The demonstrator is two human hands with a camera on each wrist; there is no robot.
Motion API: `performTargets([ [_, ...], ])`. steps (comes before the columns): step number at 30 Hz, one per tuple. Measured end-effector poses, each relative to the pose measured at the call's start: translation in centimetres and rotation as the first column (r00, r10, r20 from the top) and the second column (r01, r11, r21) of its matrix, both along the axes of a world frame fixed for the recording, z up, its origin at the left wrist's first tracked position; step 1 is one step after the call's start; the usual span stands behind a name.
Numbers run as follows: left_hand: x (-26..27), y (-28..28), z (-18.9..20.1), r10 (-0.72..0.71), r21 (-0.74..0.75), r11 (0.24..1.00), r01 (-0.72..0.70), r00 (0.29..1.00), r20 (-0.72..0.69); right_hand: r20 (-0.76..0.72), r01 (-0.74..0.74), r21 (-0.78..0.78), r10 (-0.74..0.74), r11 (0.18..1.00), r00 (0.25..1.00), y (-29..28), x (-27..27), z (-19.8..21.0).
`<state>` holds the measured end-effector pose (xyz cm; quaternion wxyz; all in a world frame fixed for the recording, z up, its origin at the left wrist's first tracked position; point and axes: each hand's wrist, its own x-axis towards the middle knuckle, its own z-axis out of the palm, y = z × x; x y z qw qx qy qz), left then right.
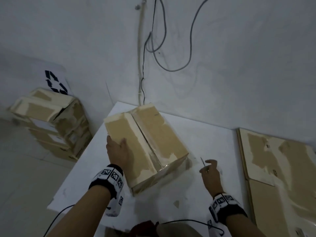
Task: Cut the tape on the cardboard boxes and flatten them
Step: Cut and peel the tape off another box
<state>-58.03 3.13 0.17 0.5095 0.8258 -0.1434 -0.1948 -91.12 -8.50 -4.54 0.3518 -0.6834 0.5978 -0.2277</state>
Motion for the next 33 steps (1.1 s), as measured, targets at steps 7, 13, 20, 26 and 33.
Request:
performTargets([
  [7, 1.1, -1.6, 2.4, 0.010, 0.178, 0.984, -0.028, 0.994, 0.105, 0.051, -0.122, -0.093, 0.127, 0.988, 0.991, -4.7, 8.6, 9.2],
  [13, 3.1, -2.5, 2.7, -0.241, 0.342, 0.930, 0.136, 0.928, 0.285, -0.199, -0.354, -0.053, 0.338, 0.934, 0.920, -5.5, 19.6, 12.2],
  [20, 5.9, -3.7, 2.4, -0.506, 0.517, 0.801, 0.302, 0.802, 0.317, -0.324, -0.486, -0.024, 0.453, 0.874, 0.830, -4.8, 28.8, 10.8],
  [26, 6.6, -3.6, 1.6, -0.660, 0.601, 0.714, 0.360, 0.634, 0.404, -0.224, -0.437, -0.155, 0.399, 0.886, 0.889, -4.0, 31.5, 10.4],
  [33, 6.7, -3.5, 1.4, -0.662, 0.596, 0.718, 0.360, 0.620, 0.422, -0.129, -0.399, -0.197, 0.380, 0.895, 0.916, -3.8, 31.6, 9.7],
])
